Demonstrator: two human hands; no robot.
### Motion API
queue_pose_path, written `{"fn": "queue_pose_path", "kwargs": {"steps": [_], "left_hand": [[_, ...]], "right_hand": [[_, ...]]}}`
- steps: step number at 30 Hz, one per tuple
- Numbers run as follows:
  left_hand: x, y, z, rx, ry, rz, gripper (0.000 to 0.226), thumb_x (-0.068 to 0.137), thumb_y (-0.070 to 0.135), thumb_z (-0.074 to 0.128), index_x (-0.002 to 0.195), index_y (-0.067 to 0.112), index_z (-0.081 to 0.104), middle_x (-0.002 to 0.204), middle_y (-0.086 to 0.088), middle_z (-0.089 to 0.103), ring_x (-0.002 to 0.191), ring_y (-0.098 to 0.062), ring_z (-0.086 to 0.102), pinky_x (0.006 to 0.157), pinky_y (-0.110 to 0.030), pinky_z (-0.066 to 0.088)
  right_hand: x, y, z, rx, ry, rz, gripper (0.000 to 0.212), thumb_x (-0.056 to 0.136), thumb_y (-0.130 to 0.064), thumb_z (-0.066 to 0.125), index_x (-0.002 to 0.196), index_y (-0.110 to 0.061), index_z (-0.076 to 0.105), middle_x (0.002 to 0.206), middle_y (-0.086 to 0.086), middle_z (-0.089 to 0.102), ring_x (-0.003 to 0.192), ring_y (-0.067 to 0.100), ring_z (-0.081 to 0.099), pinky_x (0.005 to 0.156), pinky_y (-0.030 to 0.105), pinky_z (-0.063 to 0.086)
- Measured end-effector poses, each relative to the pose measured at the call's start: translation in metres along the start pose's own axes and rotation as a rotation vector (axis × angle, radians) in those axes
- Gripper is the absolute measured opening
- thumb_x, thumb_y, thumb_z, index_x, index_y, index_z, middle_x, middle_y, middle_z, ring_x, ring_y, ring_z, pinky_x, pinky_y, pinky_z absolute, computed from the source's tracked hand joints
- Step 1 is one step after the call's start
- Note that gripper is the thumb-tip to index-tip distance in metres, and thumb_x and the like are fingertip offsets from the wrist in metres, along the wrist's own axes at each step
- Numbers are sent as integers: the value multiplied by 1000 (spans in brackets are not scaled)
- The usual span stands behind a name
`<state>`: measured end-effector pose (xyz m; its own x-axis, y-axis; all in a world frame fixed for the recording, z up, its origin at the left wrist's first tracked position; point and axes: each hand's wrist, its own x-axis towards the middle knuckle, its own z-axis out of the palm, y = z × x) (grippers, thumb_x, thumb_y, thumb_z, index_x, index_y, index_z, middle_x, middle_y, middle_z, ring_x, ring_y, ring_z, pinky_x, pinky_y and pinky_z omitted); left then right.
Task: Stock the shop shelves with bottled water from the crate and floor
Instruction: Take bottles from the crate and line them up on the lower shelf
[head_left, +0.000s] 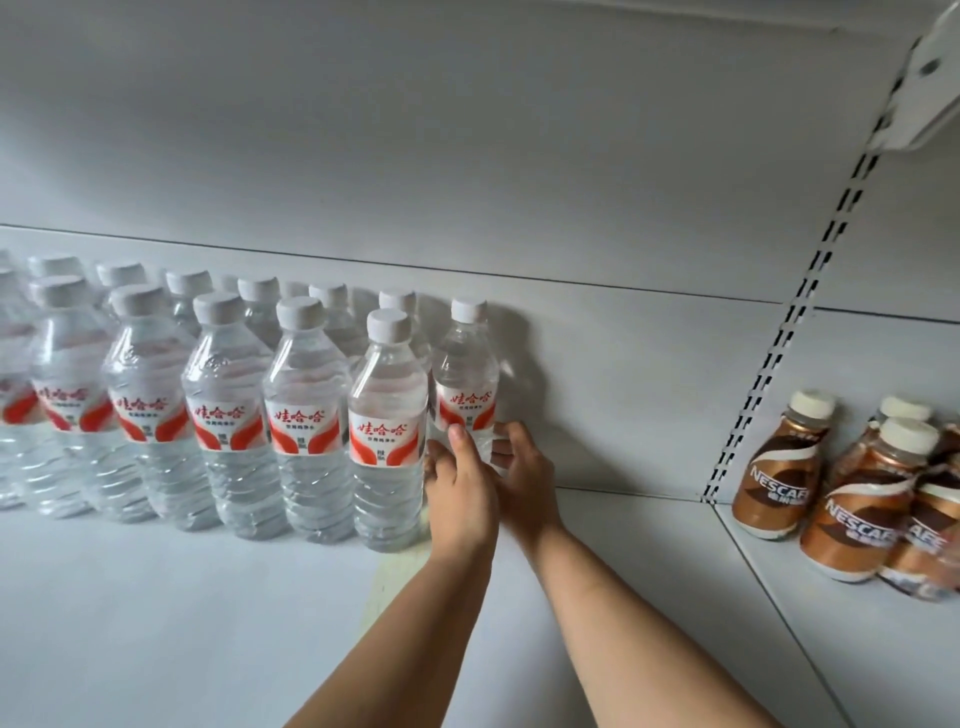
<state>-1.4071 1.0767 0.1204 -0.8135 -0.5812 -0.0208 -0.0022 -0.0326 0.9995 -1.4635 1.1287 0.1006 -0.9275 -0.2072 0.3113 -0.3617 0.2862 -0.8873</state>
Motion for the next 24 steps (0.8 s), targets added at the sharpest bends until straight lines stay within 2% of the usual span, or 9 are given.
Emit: {"fn": "queue_pose_path", "kwargs": {"steps": [2,3,5,8,10,12,14,20,24], "left_hand": [[-3,-1,0,-47,-22,-22,66,94,57,14,147,19,26,153,-7,26,143,-19,17,119,-43,12],[-4,-3,-1,-68,-30,-15,65,94,56,13,145,21,30,152,-7,29,143,-18,18,119,-43,12],[-7,-6,-3,-99,-27,7,63,95,55,13,143,22,35,150,-6,33,142,-16,20,119,-41,12],[-20,-2,-9,-138,-36,-27,62,96,52,15,145,18,30,153,-3,27,142,-14,19,119,-37,11],[-39,10,-15,-111,-66,-102,59,98,49,17,146,16,27,153,-2,25,142,-14,19,118,-32,12],[-64,32,-20,-44,-100,-175,58,98,48,18,146,16,25,154,-2,24,142,-15,19,118,-32,13],[-84,64,-19,38,-149,-195,54,100,43,21,146,16,26,154,-2,25,142,-16,19,117,-31,13],[-143,158,14,250,-407,-167,47,100,30,36,142,11,34,150,-4,33,140,-18,29,114,-27,19],[-219,208,30,336,-628,-176,45,99,30,40,140,11,40,146,-6,41,134,-20,37,112,-26,26]], "right_hand": [[1,1,1,-20,10,5,33,74,-8,74,86,-27,50,81,-11,64,71,-12,59,67,3,44],[2,2,3,-24,12,12,31,73,-9,75,87,-26,53,85,-7,67,77,-6,63,72,8,48],[3,0,2,4,-20,43,33,74,-8,73,101,-17,58,99,6,70,91,14,67,82,21,52],[-2,-7,-9,34,-43,124,45,77,-4,70,120,-10,56,113,13,65,100,22,63,93,33,50],[-17,-18,-27,10,13,199,52,79,-4,69,128,-8,51,121,13,61,106,24,61,97,31,46],[-37,-36,-53,-16,51,288,51,82,-5,67,130,-7,50,127,13,58,112,23,59,88,18,41],[-56,-59,-83,-42,81,354,44,85,-8,64,128,-6,52,128,10,58,113,21,58,84,14,36],[-106,-150,-171,-65,241,480,36,88,-13,61,123,-6,57,124,8,61,115,18,57,80,9,33],[-172,-206,-244,-123,402,578,32,91,-17,57,121,-7,58,122,8,62,113,19,56,87,18,37]]}}
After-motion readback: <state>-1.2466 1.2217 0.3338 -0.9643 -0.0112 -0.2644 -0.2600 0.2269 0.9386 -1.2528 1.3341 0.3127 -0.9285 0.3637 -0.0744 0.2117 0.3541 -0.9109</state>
